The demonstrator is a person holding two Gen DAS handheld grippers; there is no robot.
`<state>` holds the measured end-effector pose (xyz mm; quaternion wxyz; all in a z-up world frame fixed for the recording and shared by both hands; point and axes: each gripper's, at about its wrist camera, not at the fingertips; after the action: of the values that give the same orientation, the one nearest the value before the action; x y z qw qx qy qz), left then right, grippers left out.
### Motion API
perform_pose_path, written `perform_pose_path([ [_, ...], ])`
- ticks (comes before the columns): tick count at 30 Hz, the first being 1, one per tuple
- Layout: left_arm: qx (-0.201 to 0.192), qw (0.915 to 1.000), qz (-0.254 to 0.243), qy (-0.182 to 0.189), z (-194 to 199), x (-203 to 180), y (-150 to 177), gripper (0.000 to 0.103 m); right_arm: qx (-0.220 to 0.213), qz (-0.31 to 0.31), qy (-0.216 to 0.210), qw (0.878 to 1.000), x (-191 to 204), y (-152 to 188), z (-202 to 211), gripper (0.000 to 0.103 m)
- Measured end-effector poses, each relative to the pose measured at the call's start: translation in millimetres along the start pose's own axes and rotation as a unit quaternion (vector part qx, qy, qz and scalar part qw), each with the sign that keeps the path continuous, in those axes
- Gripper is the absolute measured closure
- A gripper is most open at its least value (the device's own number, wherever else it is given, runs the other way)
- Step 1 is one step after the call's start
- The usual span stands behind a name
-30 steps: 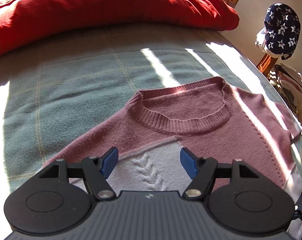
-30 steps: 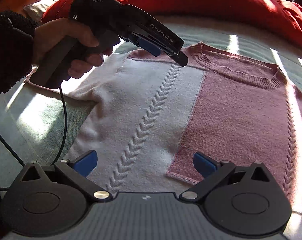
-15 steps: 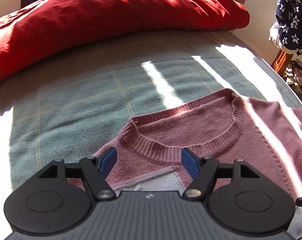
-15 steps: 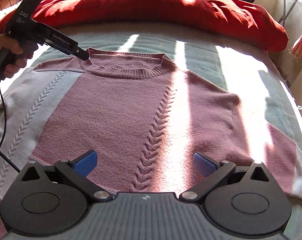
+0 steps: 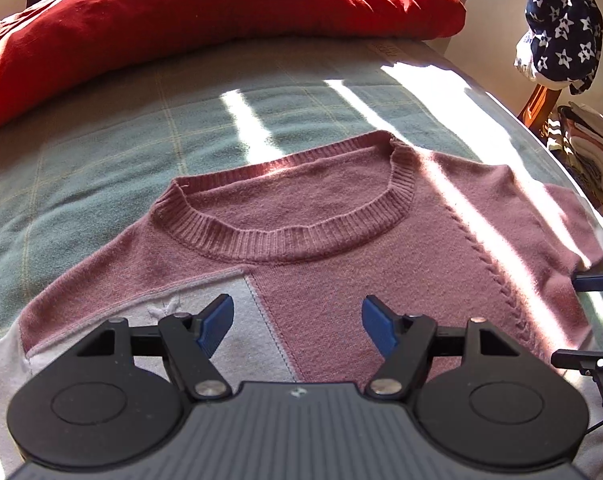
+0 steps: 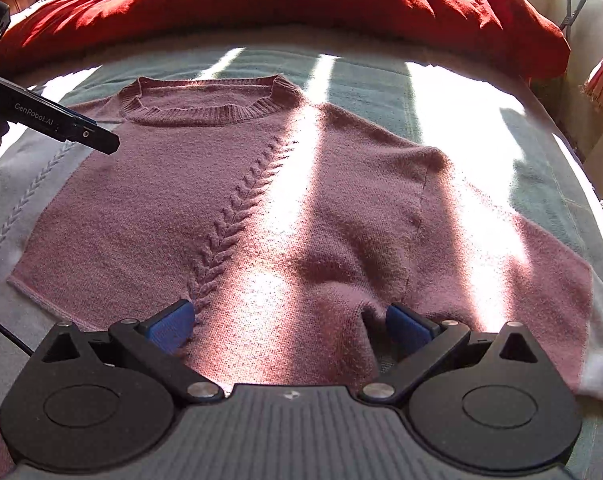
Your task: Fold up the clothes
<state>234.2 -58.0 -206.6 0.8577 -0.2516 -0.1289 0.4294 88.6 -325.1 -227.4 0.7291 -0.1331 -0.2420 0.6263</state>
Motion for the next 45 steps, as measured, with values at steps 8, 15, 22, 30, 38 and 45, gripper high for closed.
perform_pose_path([
  [8,-0.010,0.9995,-0.024,0.017,-2.9,-27.6,-15.4,0.032,-0.025,-0.077,-0.002,0.997,-36.2,-23.8,-11.8,0.000],
  [15,-0.004,0.9994,-0.030,0.013,-6.9,-39.4,-18.8,0.032,-0.029,-0.054,0.010,0.998,-46.3,-1.4,9.8,0.000],
  [22,0.018,0.9998,-0.001,0.011,-26.9,-44.2,-17.1,0.031,-0.070,-0.082,0.002,0.994,-71.8,-34.8,0.0,0.000],
  [30,0.033,0.9994,0.008,-0.002,-34.2,-45.7,-19.7,0.026,-0.059,-0.131,0.011,0.990,-125.4,-21.7,7.2,0.000],
  [38,0.048,0.9983,0.010,-0.033,-37.8,-56.3,-23.1,0.024,-0.070,-0.144,0.058,0.985,-187.8,-19.3,16.7,0.000],
  [45,0.065,0.9969,0.014,-0.043,-41.0,-59.2,-28.7,0.021,-0.055,-0.163,0.075,0.982,-230.7,12.8,31.2,0.000],
])
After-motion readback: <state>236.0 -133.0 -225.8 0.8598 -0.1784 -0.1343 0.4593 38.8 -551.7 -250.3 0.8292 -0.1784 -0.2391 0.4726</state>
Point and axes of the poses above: each gripper's, at about its wrist camera, not at the fingertips, and z roughly against the way its jaws point, x to its left, y to its underside, and after that the axes turned 14 degrees about -z, right-handed
